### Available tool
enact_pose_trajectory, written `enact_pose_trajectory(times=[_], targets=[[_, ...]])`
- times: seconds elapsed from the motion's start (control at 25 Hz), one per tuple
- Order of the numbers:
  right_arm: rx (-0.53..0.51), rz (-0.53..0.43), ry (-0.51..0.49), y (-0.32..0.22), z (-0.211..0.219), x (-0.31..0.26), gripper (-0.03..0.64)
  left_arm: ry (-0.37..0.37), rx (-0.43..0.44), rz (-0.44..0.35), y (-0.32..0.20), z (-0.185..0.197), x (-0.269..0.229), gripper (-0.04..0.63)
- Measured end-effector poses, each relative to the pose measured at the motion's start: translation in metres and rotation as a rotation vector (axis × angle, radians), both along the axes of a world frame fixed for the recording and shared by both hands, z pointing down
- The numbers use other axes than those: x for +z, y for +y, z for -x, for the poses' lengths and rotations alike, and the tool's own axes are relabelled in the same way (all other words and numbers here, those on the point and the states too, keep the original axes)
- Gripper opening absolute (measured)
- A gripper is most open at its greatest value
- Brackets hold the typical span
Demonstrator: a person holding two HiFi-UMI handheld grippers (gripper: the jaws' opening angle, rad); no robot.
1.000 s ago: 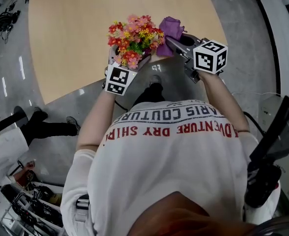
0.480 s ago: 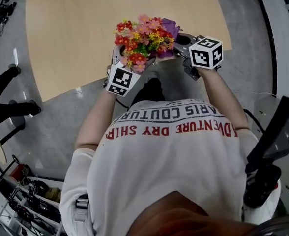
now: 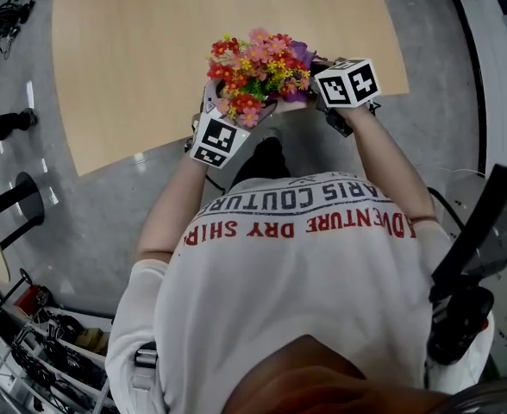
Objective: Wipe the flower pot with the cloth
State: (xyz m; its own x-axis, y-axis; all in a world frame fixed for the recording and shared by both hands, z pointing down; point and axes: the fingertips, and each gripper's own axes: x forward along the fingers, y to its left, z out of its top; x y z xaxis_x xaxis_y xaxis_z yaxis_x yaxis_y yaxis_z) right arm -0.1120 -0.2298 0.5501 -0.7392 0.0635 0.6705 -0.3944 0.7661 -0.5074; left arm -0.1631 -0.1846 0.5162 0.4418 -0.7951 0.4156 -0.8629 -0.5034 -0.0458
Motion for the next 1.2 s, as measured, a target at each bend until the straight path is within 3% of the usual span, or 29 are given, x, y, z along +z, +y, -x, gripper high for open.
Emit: enact_pose_trajectory(times=[0.2, 0.36, 0.52, 0.84, 1.2], targets=[[0.04, 0.005, -0.062, -0.003, -0.006, -0.007, 0.044, -0.011, 0.0, 0.009, 0.001, 0.001, -0.001, 0.467], [0.106, -0.045, -0.146, -0.001, -0.024, -0.027, 0.044, 0.047, -0.082, 0.024, 0.011, 0.004, -0.005, 0.468], [0.124, -0.098, -0.199, 0.018, -0.052, -0.046, 0.044, 0.114, -0.212, 0.018, 0.025, 0.0, -0.013, 0.468], [0.147, -0.111, -0.232, 0.077, -0.115, -0.064, 0.044, 0.1, -0.593, -0.005, 0.033, -0.007, -0.01, 0.468], [0.223, -0.14, -0.218, 0.095, -0.171, -0.073, 0.044, 0.075, -0.807, 0.012, 0.019, -0.002, -0.004, 0.468]])
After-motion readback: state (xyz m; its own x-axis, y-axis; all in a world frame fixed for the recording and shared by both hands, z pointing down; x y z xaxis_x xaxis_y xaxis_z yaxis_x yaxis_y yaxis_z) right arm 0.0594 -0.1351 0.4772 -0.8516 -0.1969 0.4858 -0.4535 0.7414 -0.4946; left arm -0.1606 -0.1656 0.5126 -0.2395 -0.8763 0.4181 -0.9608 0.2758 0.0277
